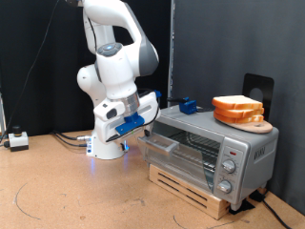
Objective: Make a piece of toast with the oven
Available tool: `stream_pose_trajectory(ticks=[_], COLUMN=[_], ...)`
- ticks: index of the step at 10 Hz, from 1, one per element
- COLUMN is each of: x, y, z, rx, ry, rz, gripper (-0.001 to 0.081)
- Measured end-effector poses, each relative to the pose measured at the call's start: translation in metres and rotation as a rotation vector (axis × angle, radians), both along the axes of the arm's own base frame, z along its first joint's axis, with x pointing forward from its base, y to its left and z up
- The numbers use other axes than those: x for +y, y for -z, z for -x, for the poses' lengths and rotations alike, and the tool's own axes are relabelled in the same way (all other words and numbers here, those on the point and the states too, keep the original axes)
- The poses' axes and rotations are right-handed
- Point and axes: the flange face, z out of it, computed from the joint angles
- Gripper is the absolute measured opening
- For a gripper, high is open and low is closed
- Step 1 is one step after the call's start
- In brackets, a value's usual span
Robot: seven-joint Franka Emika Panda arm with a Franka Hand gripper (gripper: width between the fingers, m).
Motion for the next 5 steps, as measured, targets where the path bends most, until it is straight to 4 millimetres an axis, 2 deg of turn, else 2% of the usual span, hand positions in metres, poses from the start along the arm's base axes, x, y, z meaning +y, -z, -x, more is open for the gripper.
stream_pose_trajectory(ticks=[5], x=[-0.030], y=[0.036], z=[-0.022], rx=[0.021], ry=[0.041], rz=[0.050], gripper=[0.0810])
